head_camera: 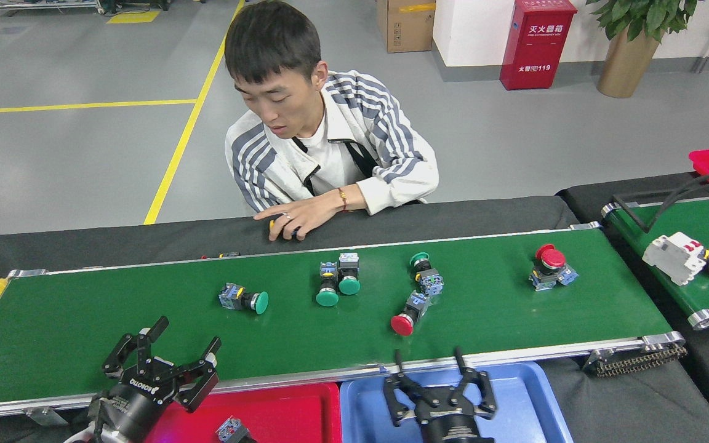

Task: Pick switch part from conveyor to tray

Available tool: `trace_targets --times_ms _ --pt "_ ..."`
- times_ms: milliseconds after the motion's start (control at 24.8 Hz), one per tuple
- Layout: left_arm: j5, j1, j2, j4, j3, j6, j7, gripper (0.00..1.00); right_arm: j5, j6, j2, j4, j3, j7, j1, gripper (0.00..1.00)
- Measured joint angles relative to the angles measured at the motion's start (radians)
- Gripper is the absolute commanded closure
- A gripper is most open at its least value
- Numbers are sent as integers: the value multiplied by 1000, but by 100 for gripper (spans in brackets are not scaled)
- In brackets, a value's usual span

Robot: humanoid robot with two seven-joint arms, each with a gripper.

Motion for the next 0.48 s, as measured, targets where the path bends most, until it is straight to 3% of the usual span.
trace_targets --times_ms 282,484 --pt "0 -58 -8 99 0 1 -36 0 0 6 -19 11 1 0 -37 1" --pt "-1 -105 -24 152 -1 28 -40 0 -3 9 -41 99 -1 44 -128 1"
